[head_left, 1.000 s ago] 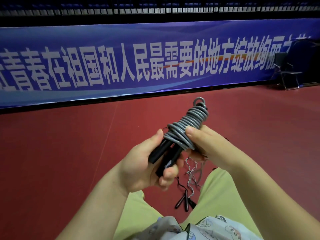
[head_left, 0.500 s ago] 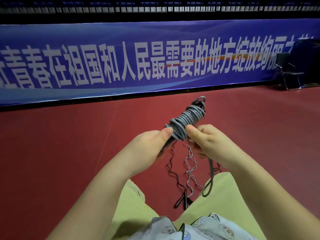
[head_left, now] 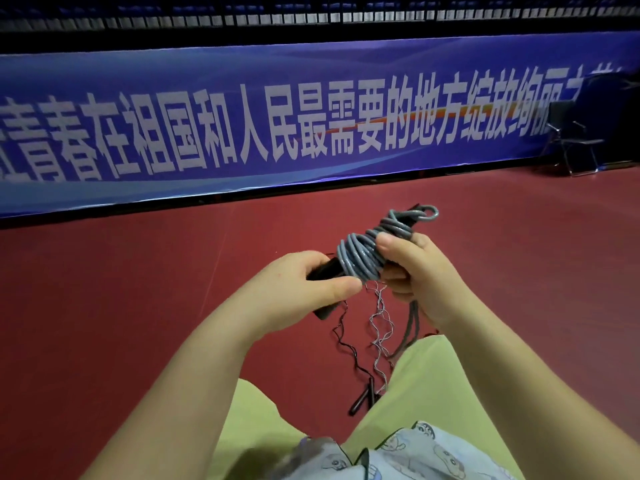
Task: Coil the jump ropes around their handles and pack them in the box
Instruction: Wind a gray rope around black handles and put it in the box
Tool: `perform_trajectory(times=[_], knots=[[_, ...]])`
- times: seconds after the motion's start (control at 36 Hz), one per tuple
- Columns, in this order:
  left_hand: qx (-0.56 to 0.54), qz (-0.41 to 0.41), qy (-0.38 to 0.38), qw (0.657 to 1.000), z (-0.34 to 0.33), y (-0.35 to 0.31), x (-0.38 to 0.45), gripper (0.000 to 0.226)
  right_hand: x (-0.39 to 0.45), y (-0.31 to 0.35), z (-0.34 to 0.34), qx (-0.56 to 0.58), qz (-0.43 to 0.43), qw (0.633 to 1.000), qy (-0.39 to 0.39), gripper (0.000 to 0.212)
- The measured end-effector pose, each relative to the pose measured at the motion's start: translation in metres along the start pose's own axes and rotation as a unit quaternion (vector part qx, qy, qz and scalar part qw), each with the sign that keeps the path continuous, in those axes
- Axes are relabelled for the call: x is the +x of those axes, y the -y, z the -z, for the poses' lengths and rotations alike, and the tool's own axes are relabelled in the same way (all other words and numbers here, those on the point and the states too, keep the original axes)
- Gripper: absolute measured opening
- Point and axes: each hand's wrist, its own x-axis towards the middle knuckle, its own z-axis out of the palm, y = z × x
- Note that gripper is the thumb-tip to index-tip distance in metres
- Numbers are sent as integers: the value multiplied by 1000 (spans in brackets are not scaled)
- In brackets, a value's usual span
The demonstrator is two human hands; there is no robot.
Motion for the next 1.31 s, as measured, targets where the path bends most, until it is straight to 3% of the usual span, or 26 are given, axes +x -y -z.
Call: perform_trajectory(times=[0.06, 0.14, 0.19, 0.25, 0.31, 0.39, 0.5, 0.67, 0.78, 0.86, 0.97, 1.03, 1.14, 1.22, 1.31], knots=[[-191, 21, 137, 972, 2, 5, 0, 54, -2, 1, 1, 24, 17, 999, 26, 18], [-411, 37, 372, 831, -2, 17, 0, 63, -4, 2, 3, 27, 33, 996, 80, 17], [-464, 39, 421, 779, -6, 23, 2, 66, -3, 4, 4, 35, 32, 992, 117, 17], [-483, 55, 431, 760, -8, 26, 4, 69, -3, 5, 5, 33, 28, 989, 144, 18], [-475, 72, 415, 773, -7, 26, 3, 69, -2, 5, 7, 22, 20, 987, 160, 17], [-432, 107, 341, 828, -1, 20, -1, 65, -2, 3, 12, -5, 8, 986, 166, 19], [-344, 117, 231, 903, -1, 9, -3, 63, 0, -3, 13, -103, -23, 989, 99, 34], [-177, 83, 95, 976, -6, 7, -1, 56, 4, -12, 5, -207, -33, 978, -5, 44], [-115, 43, 27, 992, -6, 9, 0, 54, 5, -12, 2, -246, -36, 968, -37, 48], [-62, -6, -35, 997, -5, 16, 1, 54, 3, -9, -3, -190, -29, 981, -34, 48], [0, -12, -136, 991, 0, 19, 1, 47, 2, -3, -9, -138, -21, 990, -21, 77], [18, -15, -160, 987, -1, 17, 0, 48, 3, -1, -12, -128, -9, 991, -32, 64], [41, -25, -136, 990, 3, 18, 1, 38, 6, -1, -15, -131, 13, 990, -54, 48], [14, -24, -15, 1000, 7, 16, 0, 26, 4, -2, -15, -147, 38, 988, -31, 36], [-108, -27, 119, 987, 8, 15, -3, 38, 0, -1, -16, -127, 61, 990, 6, 29]])
